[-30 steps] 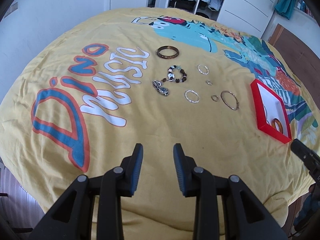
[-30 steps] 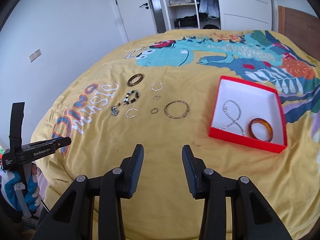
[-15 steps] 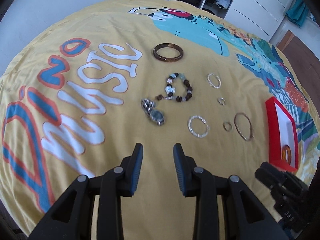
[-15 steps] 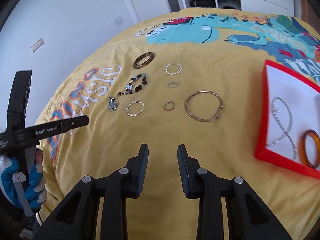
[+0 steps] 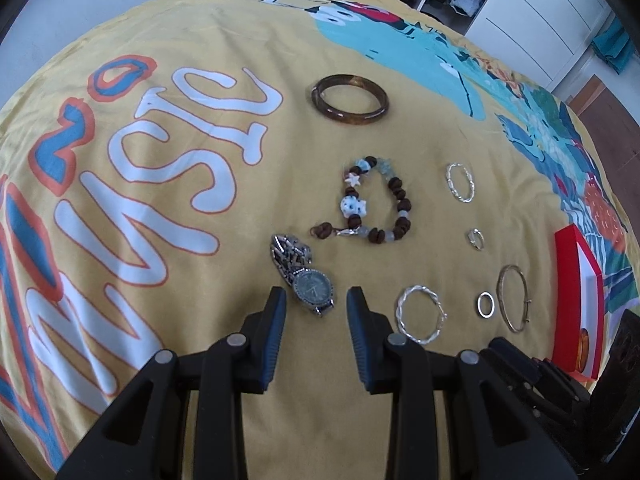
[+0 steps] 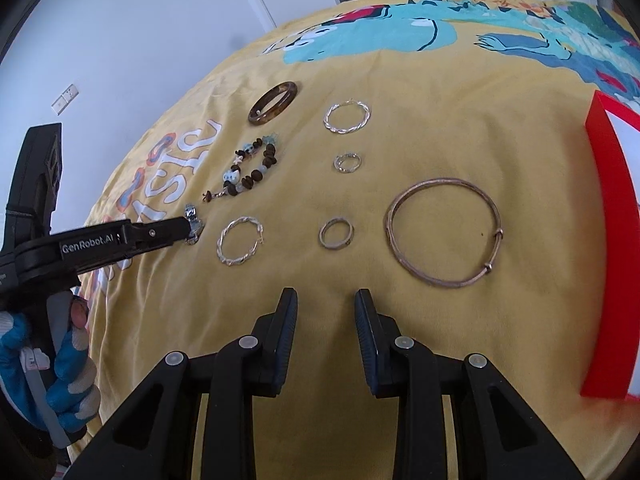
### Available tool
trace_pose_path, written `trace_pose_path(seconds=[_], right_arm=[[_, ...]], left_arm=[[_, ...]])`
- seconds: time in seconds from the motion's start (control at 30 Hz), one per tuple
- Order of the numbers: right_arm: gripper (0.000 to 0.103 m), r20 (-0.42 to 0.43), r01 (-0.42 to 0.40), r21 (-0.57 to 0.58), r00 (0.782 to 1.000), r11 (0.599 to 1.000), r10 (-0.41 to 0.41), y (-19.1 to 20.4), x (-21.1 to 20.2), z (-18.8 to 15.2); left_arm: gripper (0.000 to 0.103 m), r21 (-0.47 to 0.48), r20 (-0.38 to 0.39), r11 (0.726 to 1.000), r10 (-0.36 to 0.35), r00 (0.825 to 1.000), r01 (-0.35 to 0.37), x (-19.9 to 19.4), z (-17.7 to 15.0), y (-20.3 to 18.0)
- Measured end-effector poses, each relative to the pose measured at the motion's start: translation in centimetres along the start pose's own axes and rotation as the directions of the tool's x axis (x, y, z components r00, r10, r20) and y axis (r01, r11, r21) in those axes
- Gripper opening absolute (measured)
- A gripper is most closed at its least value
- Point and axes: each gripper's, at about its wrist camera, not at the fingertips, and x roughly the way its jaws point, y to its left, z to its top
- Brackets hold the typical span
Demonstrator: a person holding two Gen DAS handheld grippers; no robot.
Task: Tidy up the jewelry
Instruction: 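Grasp the silver watch with left tool while right tool grasps a small silver ring, then carry the watch and small ring with both tools over the red box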
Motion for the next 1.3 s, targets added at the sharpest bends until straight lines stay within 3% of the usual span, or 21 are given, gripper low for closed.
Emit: trace_pose_path(seconds=[0.47, 0.57, 0.8, 1.3], right_arm=[[0.028, 0.026, 0.016, 0.000, 1.000, 1.000, -0.016, 0.4, 2.9, 2.7], [0.025, 0.025, 0.035, -0.014, 0.999, 0.999, -0.035, 0.6, 3.4, 3.0], [0.020, 0.022, 0.063, -0.055, 0.998, 0.997, -0.062, 1.1, 3.7, 3.2], [0.020, 0.048, 0.051, -0.046, 0.998, 0.998, -0.049, 2.7, -2.9, -0.1]], left_arm=[[0.029, 0.036, 0.012, 0.998, 0.058, 0.998, -0.058, 1.7, -0.5, -0.4], [0.022, 0.035, 0.026, 0.997, 0.070, 0.997, -0.071, 1.8, -0.6, -0.4], [0.022, 0.035, 0.039, 0.998, 0.041, 0.998, -0.043, 1.3, -0.8, 0.0], [0.022, 0.035, 0.075, 0.999, 0.009, 0.997, -0.012, -5.3, -3.5, 0.5]])
